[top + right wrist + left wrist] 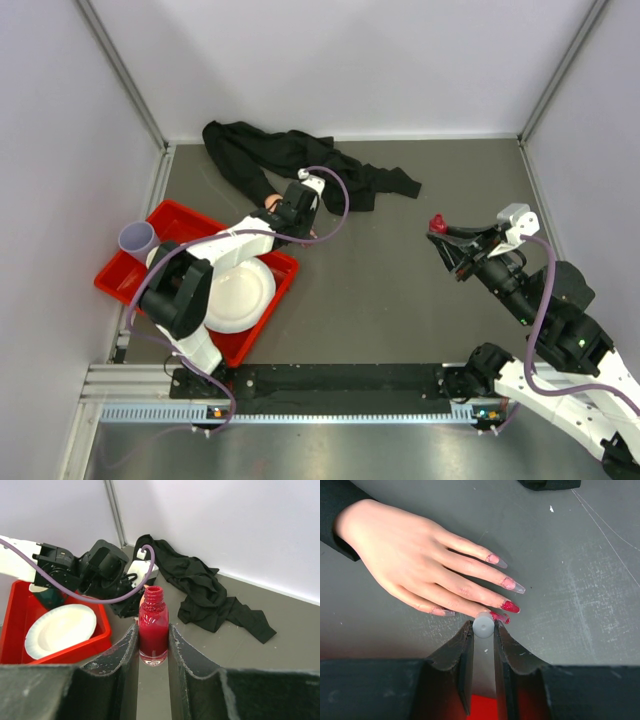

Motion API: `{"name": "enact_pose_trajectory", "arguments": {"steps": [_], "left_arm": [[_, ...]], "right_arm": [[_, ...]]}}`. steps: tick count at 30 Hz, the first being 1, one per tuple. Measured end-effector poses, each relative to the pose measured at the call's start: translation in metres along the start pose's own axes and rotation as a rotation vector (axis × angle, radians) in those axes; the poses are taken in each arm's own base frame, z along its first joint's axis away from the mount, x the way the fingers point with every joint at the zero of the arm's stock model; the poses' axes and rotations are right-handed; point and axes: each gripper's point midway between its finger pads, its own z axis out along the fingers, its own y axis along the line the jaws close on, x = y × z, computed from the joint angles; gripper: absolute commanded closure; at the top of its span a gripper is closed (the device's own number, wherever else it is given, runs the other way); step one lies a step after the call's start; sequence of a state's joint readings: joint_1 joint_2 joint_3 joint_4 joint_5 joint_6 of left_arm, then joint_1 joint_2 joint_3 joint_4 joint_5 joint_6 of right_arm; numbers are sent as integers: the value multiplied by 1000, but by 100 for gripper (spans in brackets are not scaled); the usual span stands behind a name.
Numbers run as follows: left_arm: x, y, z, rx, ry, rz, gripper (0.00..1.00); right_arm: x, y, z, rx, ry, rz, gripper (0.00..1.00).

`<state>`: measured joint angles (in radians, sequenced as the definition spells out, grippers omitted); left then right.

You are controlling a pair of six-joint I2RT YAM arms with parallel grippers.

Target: Paint the nails

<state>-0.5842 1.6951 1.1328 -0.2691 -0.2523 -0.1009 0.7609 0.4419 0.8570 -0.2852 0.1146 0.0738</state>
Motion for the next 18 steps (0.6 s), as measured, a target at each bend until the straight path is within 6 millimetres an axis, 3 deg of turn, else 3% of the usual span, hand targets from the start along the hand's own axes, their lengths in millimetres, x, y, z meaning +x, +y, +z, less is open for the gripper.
{"name": "enact_pose_trajectory", "arguments": {"steps": [18], "left_arm": [[-6, 0, -1, 2, -13, 1, 100]], "right_arm": [[0, 1, 0, -3, 0, 0, 100]]}}
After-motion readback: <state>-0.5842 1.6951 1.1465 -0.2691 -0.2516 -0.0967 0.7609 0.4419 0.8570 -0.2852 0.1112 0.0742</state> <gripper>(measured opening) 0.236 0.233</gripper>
